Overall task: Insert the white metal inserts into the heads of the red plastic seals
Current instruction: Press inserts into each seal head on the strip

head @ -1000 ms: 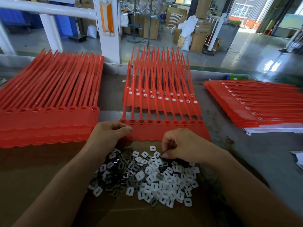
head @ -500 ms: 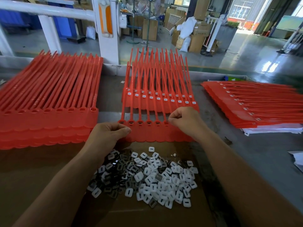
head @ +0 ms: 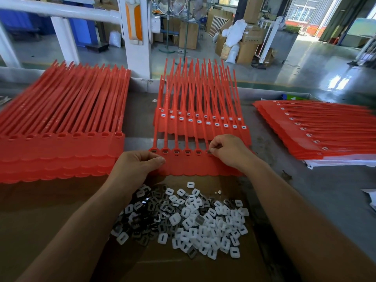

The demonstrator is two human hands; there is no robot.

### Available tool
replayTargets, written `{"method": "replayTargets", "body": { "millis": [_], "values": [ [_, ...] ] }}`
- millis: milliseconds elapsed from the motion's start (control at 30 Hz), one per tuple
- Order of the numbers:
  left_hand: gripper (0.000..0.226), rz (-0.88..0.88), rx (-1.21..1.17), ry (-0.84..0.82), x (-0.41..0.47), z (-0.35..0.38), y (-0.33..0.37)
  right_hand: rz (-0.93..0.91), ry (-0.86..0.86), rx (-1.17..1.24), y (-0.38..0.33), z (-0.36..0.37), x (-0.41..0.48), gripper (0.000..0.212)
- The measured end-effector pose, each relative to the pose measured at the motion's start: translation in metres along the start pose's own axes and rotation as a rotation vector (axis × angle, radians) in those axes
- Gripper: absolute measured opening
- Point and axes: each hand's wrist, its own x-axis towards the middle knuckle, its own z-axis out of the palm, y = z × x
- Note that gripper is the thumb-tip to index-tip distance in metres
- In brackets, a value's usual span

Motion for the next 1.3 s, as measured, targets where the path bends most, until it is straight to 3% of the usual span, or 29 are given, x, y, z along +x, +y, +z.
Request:
{"method": "replayTargets", "body": {
  "millis": [233, 500, 700, 1000, 1200, 1300],
  "values": [
    [0.011, -0.008, 0.0, -0.007, -0.001, 0.0, 0.001, -0.013, 0.008, -0.052, -0.001, 0.003, 0.001, 0.011],
    [0.011, -0.005, 0.014, -0.001, -0.002, 0.001, 0.002, 0.056, 0.088, 0.102, 0.002, 0.008, 0.003, 0.024],
    [0.011, 0.003, 0.017, -0.003, -0.002, 0.001, 0.003, 0.051, 0.087, 0.117, 0.002, 0.008, 0.005, 0.018],
    [0.011, 0.002, -0.004, 0.002, -0.002, 0.001, 0.002, -0.073, 0.005, 0.179, 0.004, -0.01, -0.026, 0.014],
    [0.011, 0.0, -0.014, -0.003, -0.002, 0.001, 0.003, -0.209, -0.34, 0.026, -0.004, -0.018, -0.06, 0.016],
    [0.012, 0.0, -0.006, -0.005, -0.003, 0.001, 0.003, -0.229, -0.406, 0.026, -0.005, -0.018, -0.068, 0.013]
  ]
}}
